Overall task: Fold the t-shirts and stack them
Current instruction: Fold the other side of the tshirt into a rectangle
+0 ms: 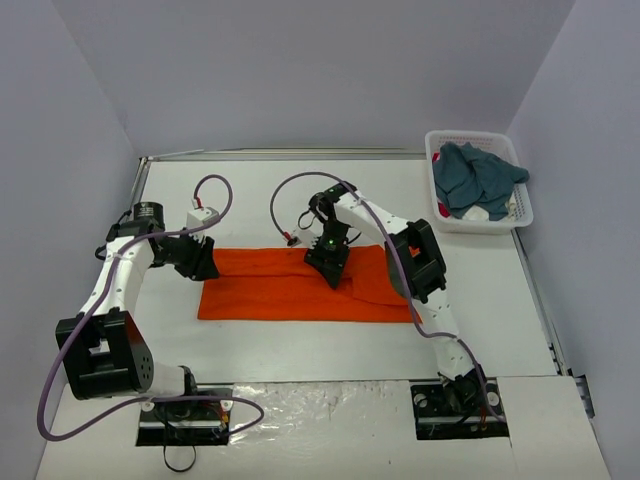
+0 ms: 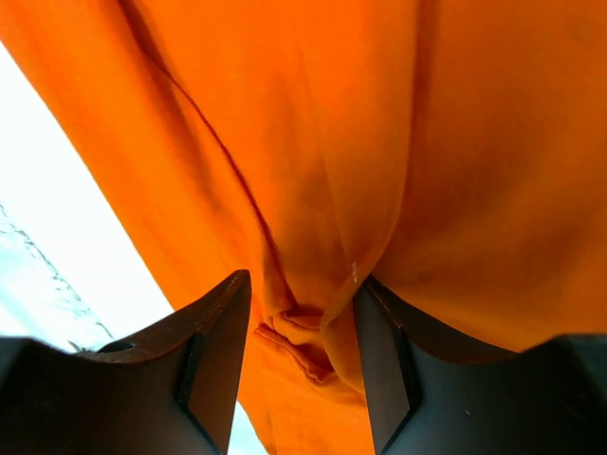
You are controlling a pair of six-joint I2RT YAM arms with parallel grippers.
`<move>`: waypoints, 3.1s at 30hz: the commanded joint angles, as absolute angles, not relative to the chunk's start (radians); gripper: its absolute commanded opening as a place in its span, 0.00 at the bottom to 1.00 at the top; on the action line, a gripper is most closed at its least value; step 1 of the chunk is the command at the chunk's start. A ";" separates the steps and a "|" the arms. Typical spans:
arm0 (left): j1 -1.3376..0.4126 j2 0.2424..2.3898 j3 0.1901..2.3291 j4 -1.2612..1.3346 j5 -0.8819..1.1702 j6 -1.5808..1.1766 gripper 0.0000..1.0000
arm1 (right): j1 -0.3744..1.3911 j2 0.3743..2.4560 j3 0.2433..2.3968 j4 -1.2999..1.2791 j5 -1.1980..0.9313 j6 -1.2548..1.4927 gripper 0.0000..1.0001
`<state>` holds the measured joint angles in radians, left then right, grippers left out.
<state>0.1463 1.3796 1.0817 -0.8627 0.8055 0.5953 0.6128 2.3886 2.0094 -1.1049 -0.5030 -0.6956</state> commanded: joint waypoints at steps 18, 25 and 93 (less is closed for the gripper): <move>0.156 1.322 1.066 -0.865 0.793 0.588 0.32 | 0.683 2.361 1.901 -1.094 -0.477 -0.680 0.43; 0.155 1.339 1.074 -0.870 0.799 0.595 0.33 | 0.640 2.278 1.755 -1.011 -0.410 -0.635 0.46; 0.135 1.884 1.293 -0.715 0.819 0.488 0.33 | 0.229 1.898 1.407 -0.739 -0.167 -0.468 0.00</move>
